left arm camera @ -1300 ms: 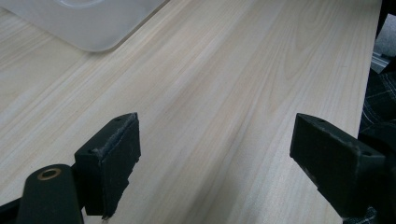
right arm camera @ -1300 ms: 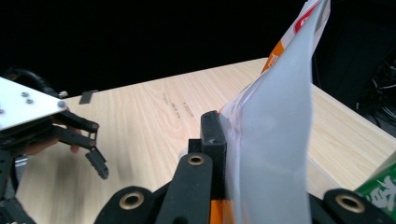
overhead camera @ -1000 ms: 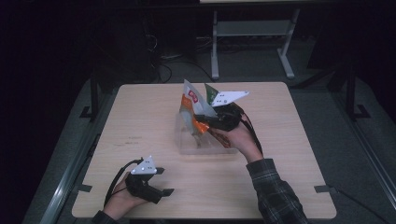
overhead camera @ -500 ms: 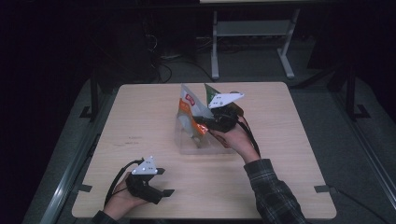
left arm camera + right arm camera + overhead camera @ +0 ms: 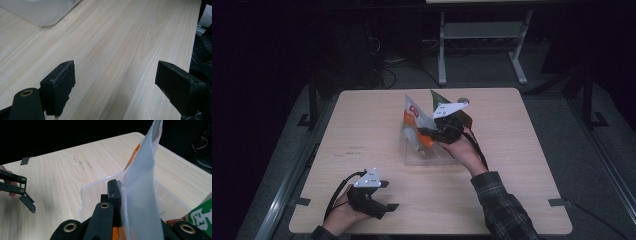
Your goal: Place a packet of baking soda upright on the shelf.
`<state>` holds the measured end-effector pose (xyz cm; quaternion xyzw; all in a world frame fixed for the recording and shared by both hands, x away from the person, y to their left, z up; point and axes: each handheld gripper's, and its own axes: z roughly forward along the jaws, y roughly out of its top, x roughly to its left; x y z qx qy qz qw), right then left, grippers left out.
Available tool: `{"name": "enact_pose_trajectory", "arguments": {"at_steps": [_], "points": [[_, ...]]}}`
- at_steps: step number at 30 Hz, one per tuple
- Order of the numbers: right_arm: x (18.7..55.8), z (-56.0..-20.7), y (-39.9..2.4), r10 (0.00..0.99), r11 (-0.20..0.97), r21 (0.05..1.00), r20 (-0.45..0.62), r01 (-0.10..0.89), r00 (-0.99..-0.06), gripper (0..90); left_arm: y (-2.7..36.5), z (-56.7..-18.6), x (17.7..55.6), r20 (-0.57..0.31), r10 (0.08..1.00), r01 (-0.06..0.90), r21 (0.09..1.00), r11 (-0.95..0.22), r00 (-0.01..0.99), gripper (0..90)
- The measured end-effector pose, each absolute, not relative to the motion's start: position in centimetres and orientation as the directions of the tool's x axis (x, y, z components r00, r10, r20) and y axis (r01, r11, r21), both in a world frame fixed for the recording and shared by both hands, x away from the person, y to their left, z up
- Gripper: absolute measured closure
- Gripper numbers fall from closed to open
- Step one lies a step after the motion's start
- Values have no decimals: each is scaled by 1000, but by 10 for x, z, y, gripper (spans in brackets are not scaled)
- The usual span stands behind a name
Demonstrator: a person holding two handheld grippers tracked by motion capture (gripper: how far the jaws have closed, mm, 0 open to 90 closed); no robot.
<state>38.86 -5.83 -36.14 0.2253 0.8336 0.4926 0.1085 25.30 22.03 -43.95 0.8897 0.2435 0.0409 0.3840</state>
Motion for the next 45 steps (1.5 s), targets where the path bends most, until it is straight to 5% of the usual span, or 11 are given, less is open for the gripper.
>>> {"name": "enact_pose_trajectory", "arguments": {"at_steps": [18, 28, 34, 36, 45], "points": [[393, -369, -54, 512, 390, 871, 65, 299, -856, 884, 219, -441, 253, -111, 455, 396, 695, -600, 884, 159], [394, -371, -54, 531, 389, 870, 56, 302, -845, 777, 218, -441, 253, -116, 455, 399, 695, -598, 883, 159], [393, -372, -51, 545, 396, 863, 56, 315, -836, 635, 218, -442, 254, -117, 455, 401, 693, -600, 883, 159], [392, -372, -50, 555, 395, 861, 53, 319, -830, 512, 218, -442, 255, -119, 455, 402, 692, -600, 883, 158], [391, -372, -52, 563, 367, 867, 81, 337, -823, 234, 217, -443, 258, -124, 456, 405, 695, -594, 881, 158]]}}
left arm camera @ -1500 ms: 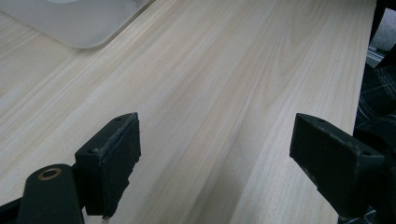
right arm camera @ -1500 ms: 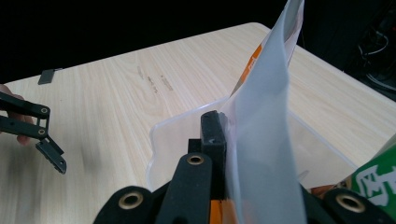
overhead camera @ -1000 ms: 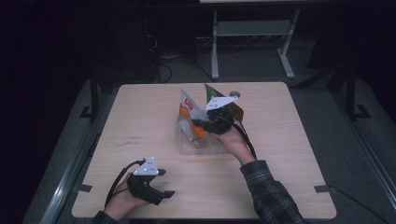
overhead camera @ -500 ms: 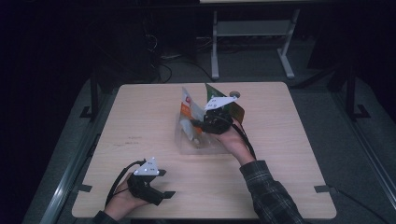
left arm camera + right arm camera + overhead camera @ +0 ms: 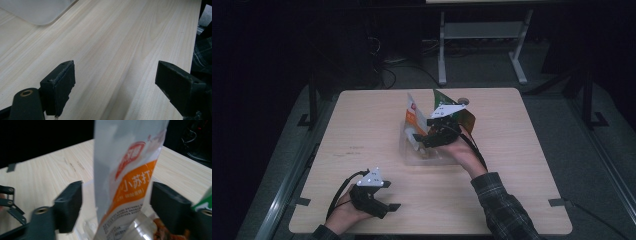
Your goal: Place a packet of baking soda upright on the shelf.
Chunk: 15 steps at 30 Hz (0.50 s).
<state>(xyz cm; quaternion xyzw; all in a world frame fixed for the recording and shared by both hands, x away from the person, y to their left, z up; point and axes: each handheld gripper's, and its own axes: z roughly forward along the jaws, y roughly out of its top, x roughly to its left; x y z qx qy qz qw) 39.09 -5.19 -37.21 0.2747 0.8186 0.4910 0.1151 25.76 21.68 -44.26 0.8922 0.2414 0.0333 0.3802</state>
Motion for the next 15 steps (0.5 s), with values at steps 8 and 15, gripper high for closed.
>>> {"name": "enact_pose_trajectory", "arguments": {"at_steps": [8, 15], "points": [[385, -369, -48, 567, 372, 867, 70, 331, -821, 197, 219, -440, 256, -111, 458, 397, 698, -595, 882, 158], [376, -365, -51, 572, 368, 870, 67, 328, -818, 207, 221, -440, 255, -114, 458, 396, 706, -587, 882, 158]]}}
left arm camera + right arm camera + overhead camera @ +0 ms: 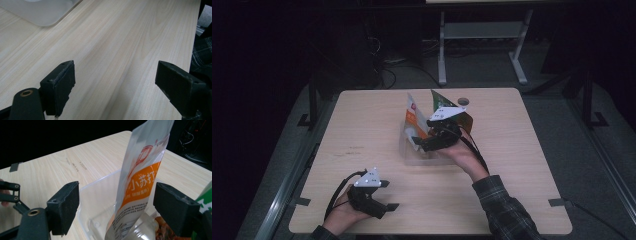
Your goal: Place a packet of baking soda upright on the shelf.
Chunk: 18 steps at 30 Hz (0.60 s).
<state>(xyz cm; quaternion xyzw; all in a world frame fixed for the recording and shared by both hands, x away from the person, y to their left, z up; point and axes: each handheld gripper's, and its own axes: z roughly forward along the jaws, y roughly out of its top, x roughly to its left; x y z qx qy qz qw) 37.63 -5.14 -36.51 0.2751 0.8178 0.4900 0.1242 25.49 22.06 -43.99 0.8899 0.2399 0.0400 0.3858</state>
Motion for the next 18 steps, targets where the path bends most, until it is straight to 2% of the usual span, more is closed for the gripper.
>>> {"name": "enact_pose_trajectory", "arguments": {"at_steps": [9, 18], "points": [[363, -365, -61, 563, 376, 867, 66, 327, -824, 210, 221, -439, 253, -115, 453, 393, 708, -587, 884, 158], [352, -367, -72, 523, 390, 879, 35, 276, -852, 217, 221, -438, 252, -108, 440, 374, 723, -580, 891, 158]]}}
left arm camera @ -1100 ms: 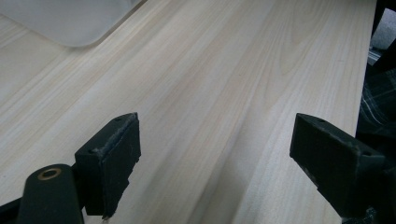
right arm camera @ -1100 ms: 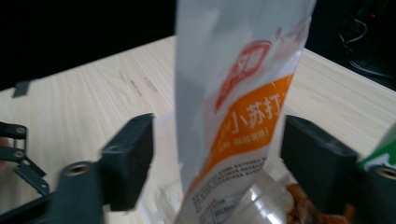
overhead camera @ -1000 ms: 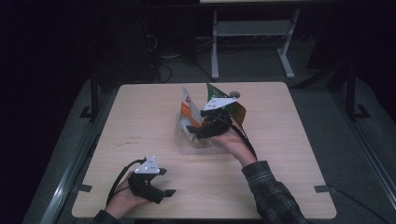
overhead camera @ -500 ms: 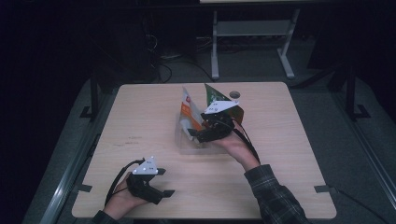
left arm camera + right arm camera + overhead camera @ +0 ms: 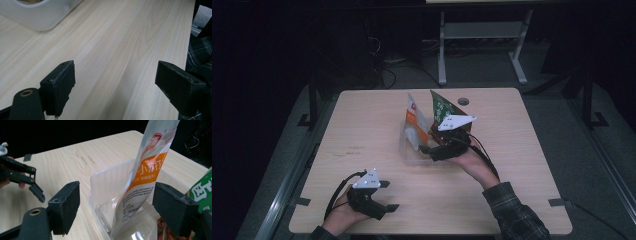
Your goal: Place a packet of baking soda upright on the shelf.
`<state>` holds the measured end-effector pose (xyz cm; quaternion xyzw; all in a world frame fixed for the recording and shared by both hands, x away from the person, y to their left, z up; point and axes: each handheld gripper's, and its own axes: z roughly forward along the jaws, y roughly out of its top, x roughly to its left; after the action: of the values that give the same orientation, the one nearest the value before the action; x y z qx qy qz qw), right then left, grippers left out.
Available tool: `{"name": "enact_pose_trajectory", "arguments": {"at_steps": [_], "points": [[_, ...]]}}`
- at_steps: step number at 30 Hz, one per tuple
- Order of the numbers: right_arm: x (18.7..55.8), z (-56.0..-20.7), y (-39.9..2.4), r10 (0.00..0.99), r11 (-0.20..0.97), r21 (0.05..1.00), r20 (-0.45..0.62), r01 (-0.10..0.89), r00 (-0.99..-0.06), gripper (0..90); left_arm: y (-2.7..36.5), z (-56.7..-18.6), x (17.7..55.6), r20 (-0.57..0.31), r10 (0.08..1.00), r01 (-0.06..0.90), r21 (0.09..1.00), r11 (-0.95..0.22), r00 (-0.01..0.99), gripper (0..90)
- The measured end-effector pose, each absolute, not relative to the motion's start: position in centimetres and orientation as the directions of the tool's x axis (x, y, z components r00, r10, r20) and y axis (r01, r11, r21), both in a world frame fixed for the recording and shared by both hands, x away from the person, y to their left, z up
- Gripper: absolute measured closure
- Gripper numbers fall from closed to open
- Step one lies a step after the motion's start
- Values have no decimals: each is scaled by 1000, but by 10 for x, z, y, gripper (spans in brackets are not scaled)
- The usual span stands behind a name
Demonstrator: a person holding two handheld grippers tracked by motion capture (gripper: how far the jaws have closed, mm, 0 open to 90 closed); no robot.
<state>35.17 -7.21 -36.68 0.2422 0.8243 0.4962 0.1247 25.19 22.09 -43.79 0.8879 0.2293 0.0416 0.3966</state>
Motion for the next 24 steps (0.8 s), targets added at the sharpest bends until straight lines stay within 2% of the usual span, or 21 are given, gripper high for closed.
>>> {"name": "enact_pose_trajectory", "arguments": {"at_steps": [5, 24], "points": [[343, -370, -77, 514, 414, 870, 19, 267, -858, 217, 222, -437, 252, -110, 439, 375, 724, -579, 892, 158], [306, -389, -110, 435, 443, 853, 63, 275, -898, 221, 219, -438, 251, -106, 413, 354, 726, -589, 905, 158]]}}
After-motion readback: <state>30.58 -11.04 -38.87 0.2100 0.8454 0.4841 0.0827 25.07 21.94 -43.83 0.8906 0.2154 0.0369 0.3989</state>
